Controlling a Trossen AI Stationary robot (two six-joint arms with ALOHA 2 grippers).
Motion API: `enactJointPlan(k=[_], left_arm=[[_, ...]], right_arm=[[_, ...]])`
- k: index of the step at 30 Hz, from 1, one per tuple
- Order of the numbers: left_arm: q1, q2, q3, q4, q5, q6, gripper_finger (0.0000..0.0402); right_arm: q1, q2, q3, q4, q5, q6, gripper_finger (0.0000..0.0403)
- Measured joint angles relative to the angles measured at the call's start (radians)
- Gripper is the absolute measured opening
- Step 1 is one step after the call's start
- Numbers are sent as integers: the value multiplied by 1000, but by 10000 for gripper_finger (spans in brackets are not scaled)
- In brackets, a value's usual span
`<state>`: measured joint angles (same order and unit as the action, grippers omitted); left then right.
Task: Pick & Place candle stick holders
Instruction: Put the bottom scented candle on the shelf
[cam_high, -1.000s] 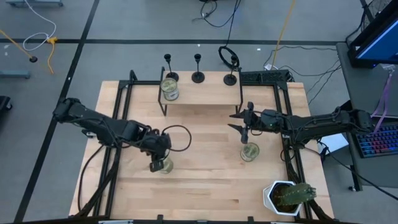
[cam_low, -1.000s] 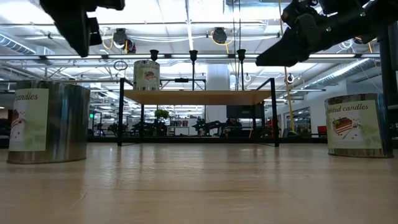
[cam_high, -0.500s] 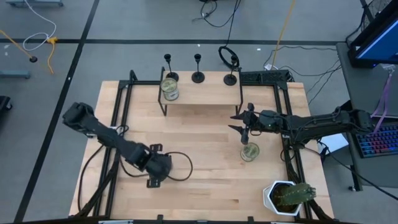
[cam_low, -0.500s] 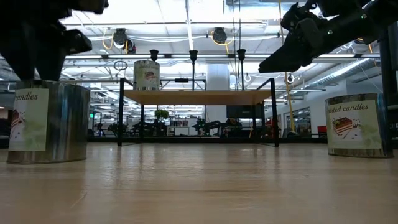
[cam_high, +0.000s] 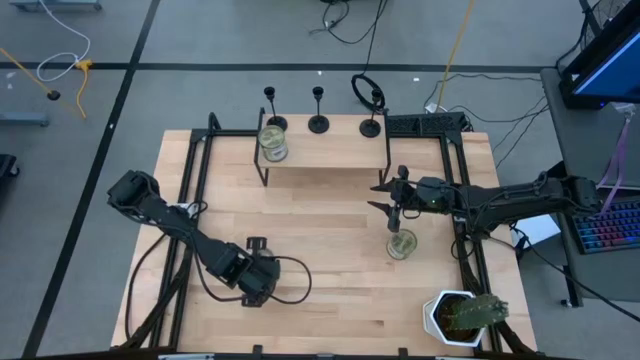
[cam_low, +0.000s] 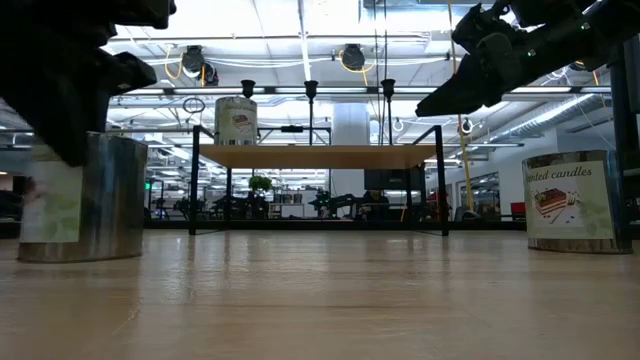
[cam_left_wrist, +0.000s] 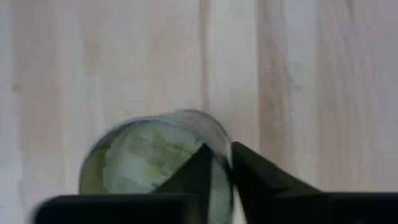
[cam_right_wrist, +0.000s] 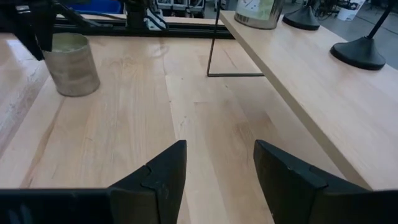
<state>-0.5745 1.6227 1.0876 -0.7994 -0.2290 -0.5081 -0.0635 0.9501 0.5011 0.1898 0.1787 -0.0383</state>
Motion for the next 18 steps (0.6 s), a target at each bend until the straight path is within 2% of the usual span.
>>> enactJointPlan(k=[2,3,9,15,18], left_arm=[[8,-9,-2,-5,-39,-9,18],[17,-12,-3,2,-61,-13,12],[112,-25,48,71,-68,103,6],[287,-27,284,54,-92,294,5],[389,-24,425,28,-61,354,6]], right_arm=[[0,0,0,0,0,0,183],[0,0,0,0,0,0,183],[0,0,0,1,0,-3,183],[0,0,0,24,0,-1,183],[0,0,0,22,0,0,183]])
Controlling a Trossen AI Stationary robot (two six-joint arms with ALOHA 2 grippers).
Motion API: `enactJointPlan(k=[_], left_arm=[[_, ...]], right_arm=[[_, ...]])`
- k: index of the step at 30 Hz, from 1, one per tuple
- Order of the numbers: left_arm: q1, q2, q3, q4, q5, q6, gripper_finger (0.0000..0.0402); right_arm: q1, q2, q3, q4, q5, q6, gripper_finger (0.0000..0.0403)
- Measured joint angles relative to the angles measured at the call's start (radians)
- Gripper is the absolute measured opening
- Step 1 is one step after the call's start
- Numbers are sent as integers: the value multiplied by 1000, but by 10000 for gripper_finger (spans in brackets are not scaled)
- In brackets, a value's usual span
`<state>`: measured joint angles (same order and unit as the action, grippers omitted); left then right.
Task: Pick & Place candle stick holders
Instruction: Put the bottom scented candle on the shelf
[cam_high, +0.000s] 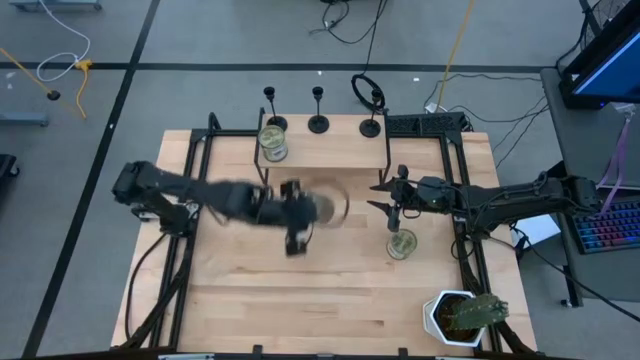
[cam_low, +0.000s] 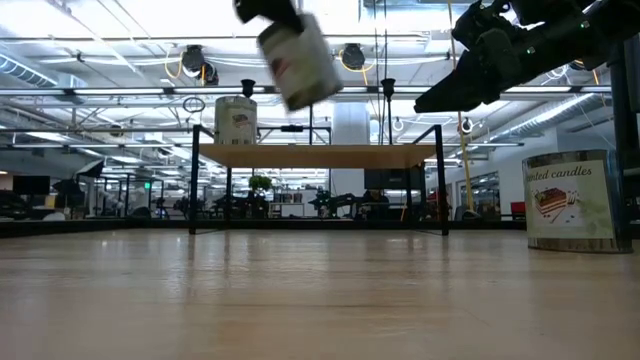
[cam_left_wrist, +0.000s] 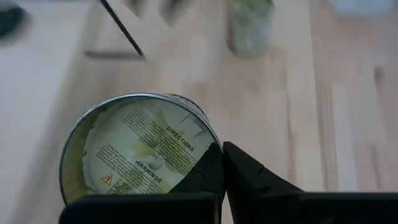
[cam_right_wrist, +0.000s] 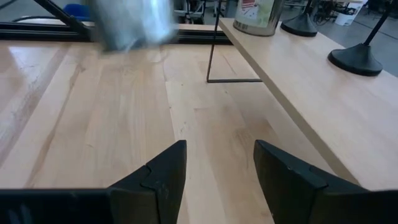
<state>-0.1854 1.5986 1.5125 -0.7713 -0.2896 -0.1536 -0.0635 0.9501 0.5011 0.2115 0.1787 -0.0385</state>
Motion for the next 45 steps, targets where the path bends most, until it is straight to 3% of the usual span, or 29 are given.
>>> enactJointPlan(k=[3,8,13,17,22,30,37,45], left_arm=[[102,6,118,-46,36,92,4],[272,6,177,-35,101,236,8],[420,24,176,-34,34,131,4],[493,50,176,8,79,91,6],[510,101,185,48,178,90,7],[516,141,338,-52,182,71,7],[519,190,339,-166,192,15,5],[524,248,339,-149,250,-34,5]], right_arm=[[0,0,0,-1,0,9,183],[0,0,0,1,0,12,183],[0,0,0,1,1,35,183],[0,0,0,2,2,35,183],[0,0,0,32,3,35,183],[0,0,0,68,3,35,183],[0,0,0,67,3,35,183],[0,0,0,39,3,35,183]])
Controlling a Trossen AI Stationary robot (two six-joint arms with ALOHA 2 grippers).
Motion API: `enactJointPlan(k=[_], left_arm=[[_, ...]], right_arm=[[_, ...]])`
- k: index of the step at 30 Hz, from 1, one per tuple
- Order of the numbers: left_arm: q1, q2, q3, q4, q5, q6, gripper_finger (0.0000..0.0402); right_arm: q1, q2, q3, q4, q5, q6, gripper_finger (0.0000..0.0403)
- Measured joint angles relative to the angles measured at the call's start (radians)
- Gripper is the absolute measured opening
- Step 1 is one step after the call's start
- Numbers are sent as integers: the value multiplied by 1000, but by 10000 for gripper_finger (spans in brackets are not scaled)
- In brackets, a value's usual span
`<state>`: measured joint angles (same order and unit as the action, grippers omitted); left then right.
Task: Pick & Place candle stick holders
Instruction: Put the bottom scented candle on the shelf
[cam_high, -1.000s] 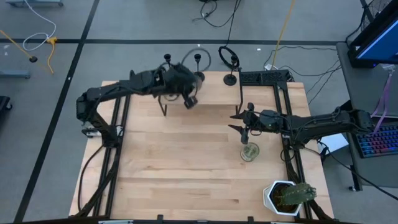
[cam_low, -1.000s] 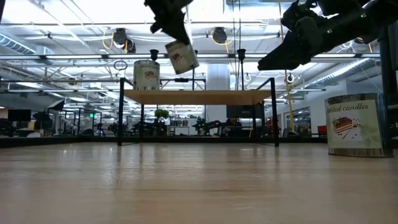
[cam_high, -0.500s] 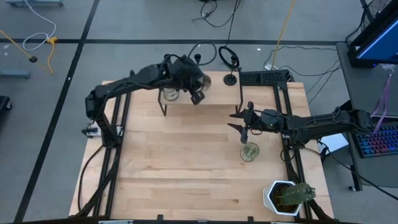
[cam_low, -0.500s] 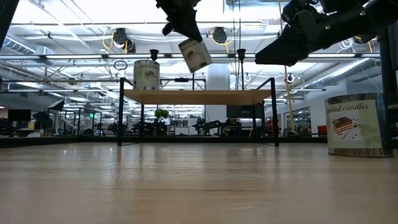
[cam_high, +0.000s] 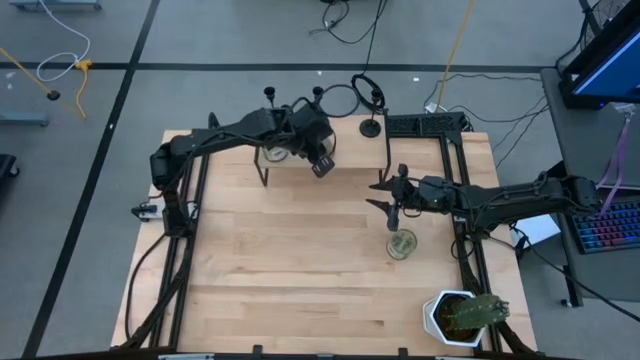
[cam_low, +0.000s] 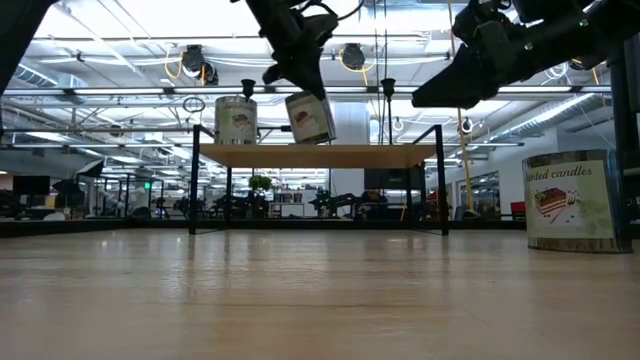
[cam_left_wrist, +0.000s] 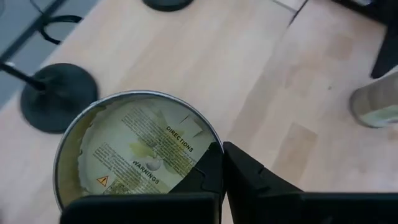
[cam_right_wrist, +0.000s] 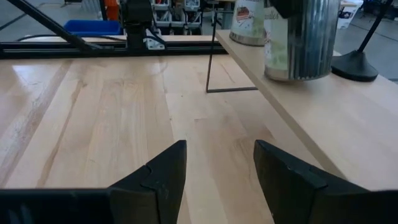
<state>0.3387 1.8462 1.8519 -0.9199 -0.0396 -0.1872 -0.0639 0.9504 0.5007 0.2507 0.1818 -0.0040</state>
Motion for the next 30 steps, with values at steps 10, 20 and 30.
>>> enactJointPlan(k=[10,20,30], left_arm=[[8,5,-1,-13,17,-16,35],[30,14,-2,73,12,47,37],[31,10,-2,108,5,61,37]], right_arm=[[0,0,0,-2,0,-10,183],[0,0,0,-1,0,-9,183],[0,0,0,-8,-17,-28,183]])
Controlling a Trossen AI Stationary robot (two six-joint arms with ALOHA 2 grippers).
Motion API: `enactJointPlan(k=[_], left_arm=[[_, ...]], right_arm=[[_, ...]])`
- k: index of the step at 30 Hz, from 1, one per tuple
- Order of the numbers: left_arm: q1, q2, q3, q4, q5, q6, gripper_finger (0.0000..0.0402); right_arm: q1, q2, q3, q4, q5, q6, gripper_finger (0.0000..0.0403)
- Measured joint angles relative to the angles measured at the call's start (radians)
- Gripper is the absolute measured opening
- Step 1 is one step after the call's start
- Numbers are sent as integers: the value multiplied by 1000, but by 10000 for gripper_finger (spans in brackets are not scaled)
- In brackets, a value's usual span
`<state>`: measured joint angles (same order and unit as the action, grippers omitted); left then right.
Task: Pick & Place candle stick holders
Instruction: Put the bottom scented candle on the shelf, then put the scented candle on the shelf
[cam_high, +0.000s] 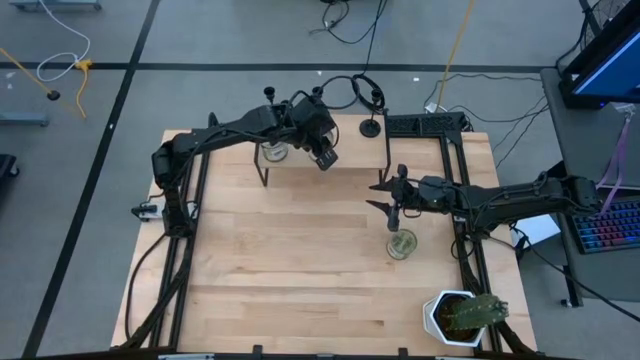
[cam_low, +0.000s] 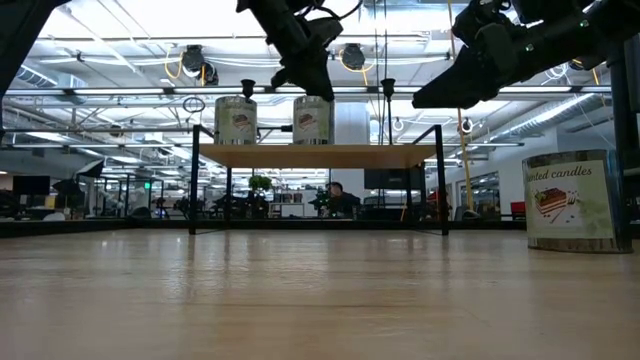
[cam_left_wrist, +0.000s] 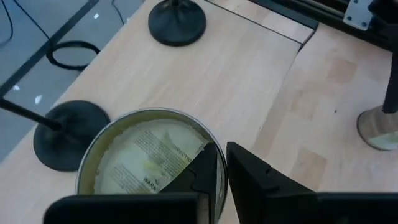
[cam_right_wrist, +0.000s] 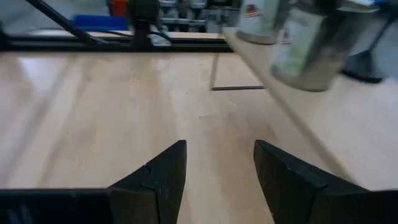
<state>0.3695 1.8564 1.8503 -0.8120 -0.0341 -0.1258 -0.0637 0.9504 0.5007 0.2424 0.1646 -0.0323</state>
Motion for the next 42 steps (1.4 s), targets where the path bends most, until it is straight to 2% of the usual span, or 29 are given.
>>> enactJointPlan(k=[2,9,15,17,22,25,31,34,37,42], left_arm=[[-1,-19,-1,-3,-1,22,37],[-1,-140,0,-10,-20,44,37],[-27,-241,1,-25,-20,100,37],[-32,-263,1,-41,-20,98,37],[-47,-306,1,-97,-21,126,37],[-55,-306,0,-135,-37,120,37],[-79,-296,-15,-128,-72,109,37],[-92,-294,-17,-127,-72,94,37],[-105,-288,-16,-120,-72,86,37],[-128,-288,-16,-124,-72,55,37]], right_arm=[[-1,0,0,0,-50,32,183],[3,-11,0,-4,-380,109,183],[98,-21,5,-57,-400,231,166],[155,-19,28,-96,-371,274,157],[320,4,128,-349,-129,345,149],[395,20,143,-486,-12,455,149],[516,46,144,-721,40,684,149],[566,61,143,-810,114,723,148],[593,74,143,-816,182,723,148],[610,114,143,-808,201,696,138]])
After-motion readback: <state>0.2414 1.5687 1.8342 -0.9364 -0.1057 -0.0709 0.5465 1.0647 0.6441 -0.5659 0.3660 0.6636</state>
